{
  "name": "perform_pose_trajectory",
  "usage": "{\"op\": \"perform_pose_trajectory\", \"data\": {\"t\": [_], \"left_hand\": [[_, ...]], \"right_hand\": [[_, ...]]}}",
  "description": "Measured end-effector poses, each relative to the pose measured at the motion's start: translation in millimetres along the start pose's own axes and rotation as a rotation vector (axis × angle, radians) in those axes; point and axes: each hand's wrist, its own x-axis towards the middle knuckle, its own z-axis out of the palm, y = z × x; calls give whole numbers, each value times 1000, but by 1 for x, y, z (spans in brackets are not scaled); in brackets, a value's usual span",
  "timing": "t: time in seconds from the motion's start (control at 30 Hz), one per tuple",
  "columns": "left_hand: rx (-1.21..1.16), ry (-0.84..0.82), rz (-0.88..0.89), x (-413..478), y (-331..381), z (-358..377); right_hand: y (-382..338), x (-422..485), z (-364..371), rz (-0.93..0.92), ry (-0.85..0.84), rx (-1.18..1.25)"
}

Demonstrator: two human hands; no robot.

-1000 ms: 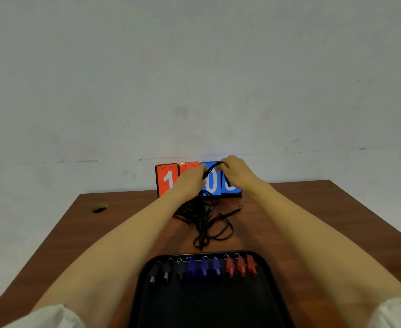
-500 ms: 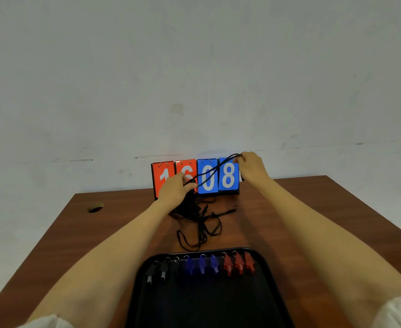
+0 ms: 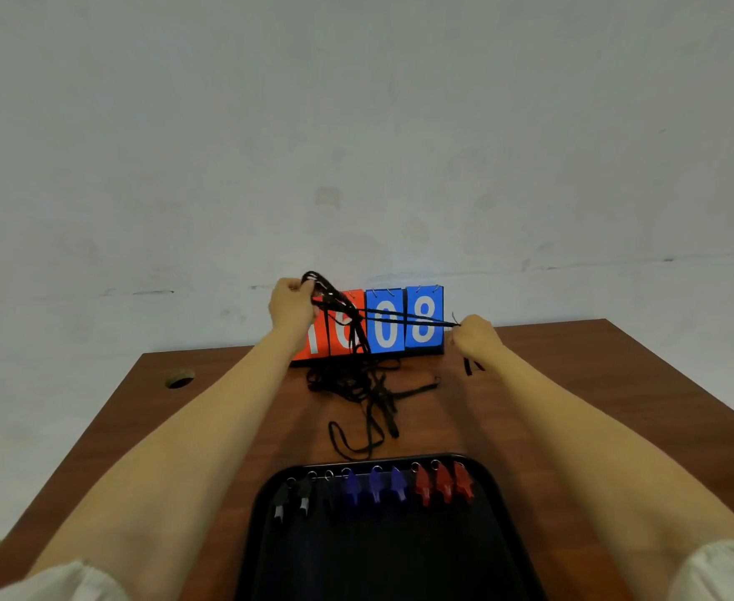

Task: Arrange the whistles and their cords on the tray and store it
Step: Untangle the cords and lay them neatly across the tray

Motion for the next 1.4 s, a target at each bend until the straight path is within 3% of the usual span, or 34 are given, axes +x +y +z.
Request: {"op": "perform_pose_trajectory", "data": {"t": [0.17, 0.27, 0.37, 0.43, 0.5, 0.57, 0.7, 0.83, 0.9, 0.97, 1.03, 1.1, 1.17, 1.27, 1.4], "left_hand": [[-123, 113, -172, 3, -19, -2], [-197, -21, -236, -5, -19, 6], [-62, -272, -194, -26, -1, 20], [-96, -379, -163, -34, 13, 30], [-200, -424, -130, -34, 25, 39], [-240, -357, -47, -29, 33, 45], [-46, -69, 191, -27, 30, 42], [30, 90, 238, -25, 16, 28], [158, 29, 218, -22, 4, 20], [451, -121, 130, -22, -14, 9], [719, -266, 15, -26, -36, 0], [820, -353, -83, -30, -54, -2], [715, -403, -187, -33, -61, 0], [150, -390, -381, -37, -52, 5], [-134, -222, -46, -29, -13, 19]], "right_hand": [[11, -3, -1, 90, -19, 13], [9, -7, 5, 65, -78, 61], [-3, -11, 12, -63, -158, 203], [-17, -15, 16, -151, -200, 212], [-29, -17, 19, -194, -220, 233], [-38, -15, 20, -207, -221, 285], [-48, -12, 13, -172, -183, 390], [-49, -6, 4, -104, -120, 502], [-50, -4, 0, -83, -91, 596], [-51, -5, -1, -80, -88, 677], [-54, -9, 0, -91, -137, 727], [-56, -14, 2, -84, -212, 847], [-58, -17, 4, -71, -257, 1004], [-60, -19, 6, -67, -278, 1006], [-62, -19, 7, -80, -315, 799]]}}
